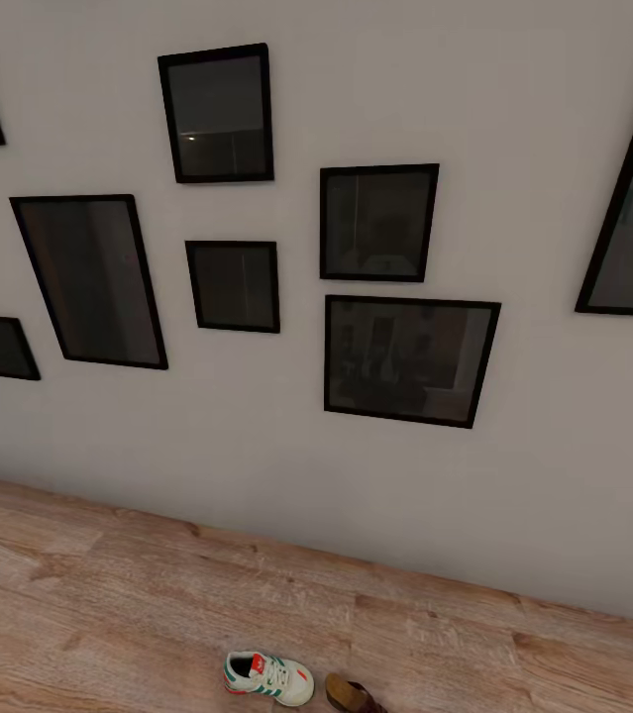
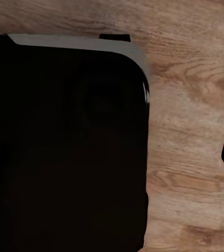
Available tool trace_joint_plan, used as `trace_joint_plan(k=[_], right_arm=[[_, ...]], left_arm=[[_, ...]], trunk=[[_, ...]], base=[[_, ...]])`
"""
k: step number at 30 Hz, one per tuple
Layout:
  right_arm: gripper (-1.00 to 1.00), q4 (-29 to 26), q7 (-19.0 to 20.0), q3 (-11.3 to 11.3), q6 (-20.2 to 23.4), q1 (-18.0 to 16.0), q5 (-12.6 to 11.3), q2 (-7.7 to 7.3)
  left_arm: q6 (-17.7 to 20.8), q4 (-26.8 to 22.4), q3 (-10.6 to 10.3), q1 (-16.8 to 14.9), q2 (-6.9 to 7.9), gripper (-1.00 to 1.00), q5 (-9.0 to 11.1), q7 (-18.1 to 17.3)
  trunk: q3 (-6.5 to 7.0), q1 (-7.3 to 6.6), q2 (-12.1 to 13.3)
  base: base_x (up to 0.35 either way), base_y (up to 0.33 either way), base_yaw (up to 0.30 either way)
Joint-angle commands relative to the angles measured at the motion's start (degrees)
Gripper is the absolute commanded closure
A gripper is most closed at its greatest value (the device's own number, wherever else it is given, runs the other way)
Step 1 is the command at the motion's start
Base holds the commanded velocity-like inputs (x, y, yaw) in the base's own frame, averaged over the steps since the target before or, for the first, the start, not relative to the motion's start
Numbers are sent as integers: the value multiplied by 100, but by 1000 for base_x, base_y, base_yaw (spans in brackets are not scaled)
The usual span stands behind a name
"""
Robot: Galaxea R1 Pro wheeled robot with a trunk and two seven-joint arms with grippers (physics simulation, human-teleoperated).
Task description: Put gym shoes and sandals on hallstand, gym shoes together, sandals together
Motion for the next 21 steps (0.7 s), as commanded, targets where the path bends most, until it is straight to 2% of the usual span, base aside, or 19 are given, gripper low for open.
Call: trace_joint_plan(k=[1,7,8,16,17,21], right_arm=[[-100,-28,2,1,-53,-3,0,-34],[-100,-222,2,-2,-245,-3,2,-227],[-100,-1012,2,-6,-1411,-3,1,-528],[-100,-1877,6,-16,-1694,-7,-7,-543],[-100,-2090,16,-8,-1728,-10,-9,-517],[-100,-2154,33,-2,-1755,-11,-8,-476]], left_arm=[[-48,-35,3,-1,13,-100,5,-5],[-240,-225,8,-2,39,-100,26,-14],[-1165,-415,8,-8,39,-100,31,-15],[-1248,-964,18,-94,37,-100,67,-1],[-1254,-1348,36,-143,-13,-100,89,2],[-1265,-1878,27,-163,-49,-100,94,-27]], trunk=[[-5,0,-3],[-5,0,-3],[-5,0,-3],[-5,0,-3],[-5,0,-3],[-5,0,-3]], base=[[0,0,0],[0,0,0],[0,0,0],[0,0,0],[0,0,0],[0,0,0]])
